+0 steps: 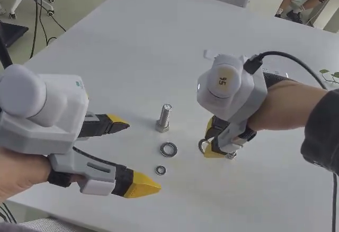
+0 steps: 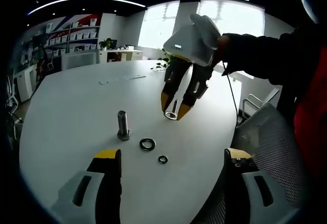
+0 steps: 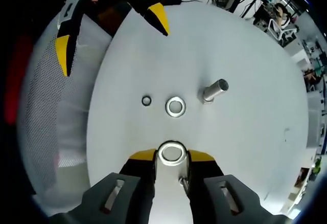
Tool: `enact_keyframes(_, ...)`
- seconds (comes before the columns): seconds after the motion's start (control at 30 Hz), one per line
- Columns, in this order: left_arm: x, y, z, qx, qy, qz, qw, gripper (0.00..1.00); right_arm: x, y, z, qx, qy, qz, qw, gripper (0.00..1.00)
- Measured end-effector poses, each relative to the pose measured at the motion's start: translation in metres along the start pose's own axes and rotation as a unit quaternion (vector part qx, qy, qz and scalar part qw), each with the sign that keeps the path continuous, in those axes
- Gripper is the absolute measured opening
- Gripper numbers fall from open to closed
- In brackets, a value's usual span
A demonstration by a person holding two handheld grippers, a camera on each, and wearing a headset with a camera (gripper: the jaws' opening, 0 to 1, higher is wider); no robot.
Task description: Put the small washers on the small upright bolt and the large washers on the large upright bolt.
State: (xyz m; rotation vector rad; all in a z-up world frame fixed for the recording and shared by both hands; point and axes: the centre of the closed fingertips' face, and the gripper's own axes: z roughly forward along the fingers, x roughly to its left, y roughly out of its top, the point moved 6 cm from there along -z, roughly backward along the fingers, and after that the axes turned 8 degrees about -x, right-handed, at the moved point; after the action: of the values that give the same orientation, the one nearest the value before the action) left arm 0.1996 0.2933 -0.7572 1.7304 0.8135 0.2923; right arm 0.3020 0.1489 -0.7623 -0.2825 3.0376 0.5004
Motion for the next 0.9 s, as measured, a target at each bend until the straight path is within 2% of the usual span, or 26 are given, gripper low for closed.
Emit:
enact_keyframes(0.33, 0.000, 0.001, -0.002, -0.006, 0.001, 0.001, 1.0000, 0.82, -0.015, 0.019, -0.022, -0.006, -0.019, -0.015, 0.9997, 0.24)
enact_keyframes(0.5, -0.001, -0.001, -0.002, -0.004, 0.001, 0.000, 1.0000, 0.82, -0.024, 0.036, -0.031, -0.010, -0.030, -0.031, 0.9990, 0.24)
enact_keyframes(0.9, 0.001, -0.002, -0.004, -0.007, 0.006, -0.002, 1.0000, 0.82, -0.039, 0.061, -0.030, -0.009, -0.030, -0.061, 0.9977, 0.24)
